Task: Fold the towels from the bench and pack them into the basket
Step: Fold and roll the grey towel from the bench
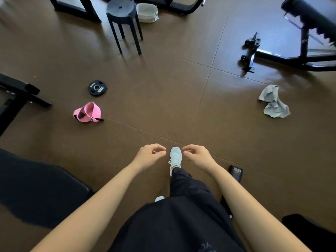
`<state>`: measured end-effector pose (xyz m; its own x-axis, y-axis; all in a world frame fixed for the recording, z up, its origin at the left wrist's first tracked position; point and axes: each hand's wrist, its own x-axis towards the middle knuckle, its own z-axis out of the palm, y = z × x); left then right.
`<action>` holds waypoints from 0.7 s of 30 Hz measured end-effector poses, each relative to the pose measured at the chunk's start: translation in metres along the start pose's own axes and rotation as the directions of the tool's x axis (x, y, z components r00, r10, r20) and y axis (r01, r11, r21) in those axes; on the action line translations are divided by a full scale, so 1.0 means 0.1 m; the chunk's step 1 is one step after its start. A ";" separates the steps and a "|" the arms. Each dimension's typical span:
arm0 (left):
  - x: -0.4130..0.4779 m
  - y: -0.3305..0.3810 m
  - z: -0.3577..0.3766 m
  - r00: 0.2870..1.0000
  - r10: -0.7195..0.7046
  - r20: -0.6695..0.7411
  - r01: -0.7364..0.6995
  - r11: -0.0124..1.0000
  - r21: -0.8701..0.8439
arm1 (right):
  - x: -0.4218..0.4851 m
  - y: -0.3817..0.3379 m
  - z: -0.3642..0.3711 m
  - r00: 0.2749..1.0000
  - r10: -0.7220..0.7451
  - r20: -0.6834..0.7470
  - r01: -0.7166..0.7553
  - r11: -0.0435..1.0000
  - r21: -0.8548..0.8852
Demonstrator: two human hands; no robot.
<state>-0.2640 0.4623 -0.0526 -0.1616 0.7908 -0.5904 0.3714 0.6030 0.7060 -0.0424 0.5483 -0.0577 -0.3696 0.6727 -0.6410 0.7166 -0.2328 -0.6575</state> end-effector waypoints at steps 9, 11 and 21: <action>1.48 0.97 -0.91 0.995 0.006 -0.095 -0.007 1.000 -0.013 | 1.54 -1.10 -1.01 0.994 -0.053 0.093 0.066 0.987 -0.146; 1.78 1.11 -1.13 0.993 0.010 -0.121 -0.015 0.999 -0.039 | 1.87 -1.37 -1.18 0.993 -0.062 0.103 0.078 0.984 -0.162; 3.56 1.67 -2.47 0.991 0.021 -0.135 -0.038 0.991 -0.125 | 3.72 -2.77 -1.74 0.997 -0.059 0.051 0.069 0.972 -0.226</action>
<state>-0.4856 0.8712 -0.0481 -0.2754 0.8101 -0.5176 0.2596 0.5811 0.7714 -0.2755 0.9851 -0.0452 -0.4412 0.6485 -0.6203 0.8044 -0.0208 -0.5938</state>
